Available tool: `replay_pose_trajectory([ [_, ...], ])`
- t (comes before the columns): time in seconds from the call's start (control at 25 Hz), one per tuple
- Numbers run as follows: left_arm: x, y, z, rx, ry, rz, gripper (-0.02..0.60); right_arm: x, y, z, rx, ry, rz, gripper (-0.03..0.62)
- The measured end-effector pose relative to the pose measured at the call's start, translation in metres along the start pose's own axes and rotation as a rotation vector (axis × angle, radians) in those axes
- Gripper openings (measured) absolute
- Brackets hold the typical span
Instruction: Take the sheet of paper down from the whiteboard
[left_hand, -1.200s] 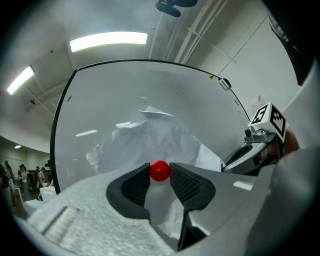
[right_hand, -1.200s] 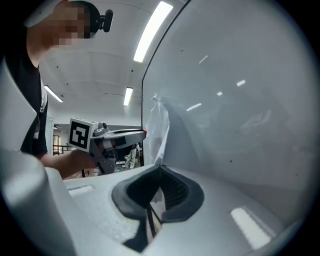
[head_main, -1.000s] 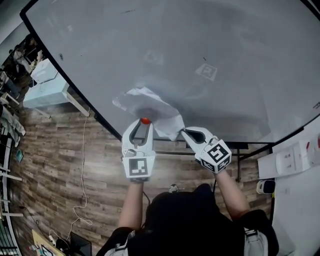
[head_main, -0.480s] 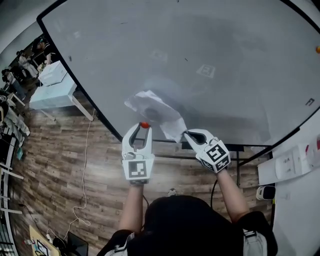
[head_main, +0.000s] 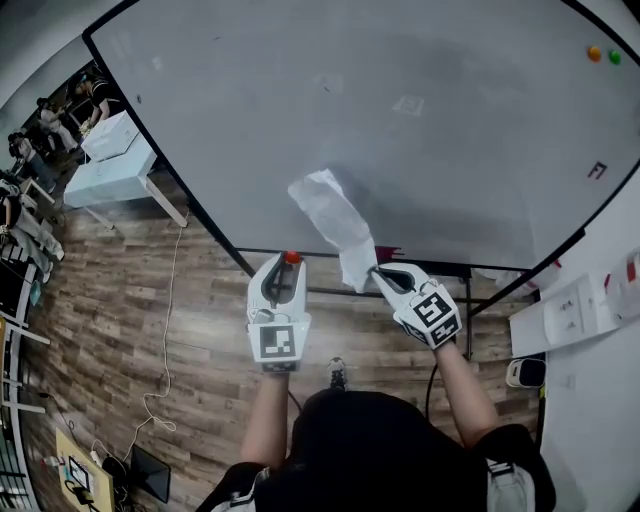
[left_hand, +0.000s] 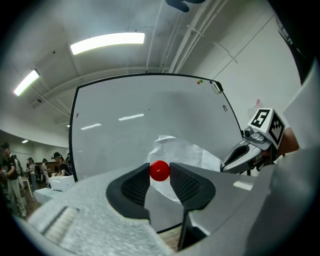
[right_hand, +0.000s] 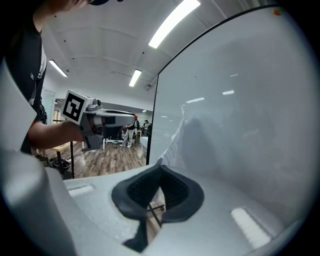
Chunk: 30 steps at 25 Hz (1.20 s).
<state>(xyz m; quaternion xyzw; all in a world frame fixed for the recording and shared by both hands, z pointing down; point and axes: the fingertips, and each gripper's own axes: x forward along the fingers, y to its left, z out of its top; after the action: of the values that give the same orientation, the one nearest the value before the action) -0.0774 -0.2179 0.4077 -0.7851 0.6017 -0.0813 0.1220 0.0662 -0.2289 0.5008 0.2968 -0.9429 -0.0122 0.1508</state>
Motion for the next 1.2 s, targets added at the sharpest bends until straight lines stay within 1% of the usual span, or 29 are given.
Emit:
replay_pose_trajectory([
  [0.32, -0.057, -0.045, 0.002, -0.022, 0.024, 0.019, 0.132, -0.051, 0.047, -0.015, -0.008, -0.004, 0.049, 0.003],
  [0.52, -0.076, -0.068, 0.001, -0.029, 0.037, 0.021, 0.132, -0.075, 0.06, -0.029, -0.009, 0.011, 0.056, 0.003],
  [0.92, -0.083, -0.094, -0.004, -0.051, 0.039, 0.012, 0.132, -0.093, 0.068, -0.05, -0.027, 0.044, 0.07, 0.003],
  [1.2, -0.075, -0.095, 0.002, -0.031, 0.039, 0.004, 0.132, -0.089, 0.064, -0.05, -0.024, 0.055, 0.084, 0.003],
])
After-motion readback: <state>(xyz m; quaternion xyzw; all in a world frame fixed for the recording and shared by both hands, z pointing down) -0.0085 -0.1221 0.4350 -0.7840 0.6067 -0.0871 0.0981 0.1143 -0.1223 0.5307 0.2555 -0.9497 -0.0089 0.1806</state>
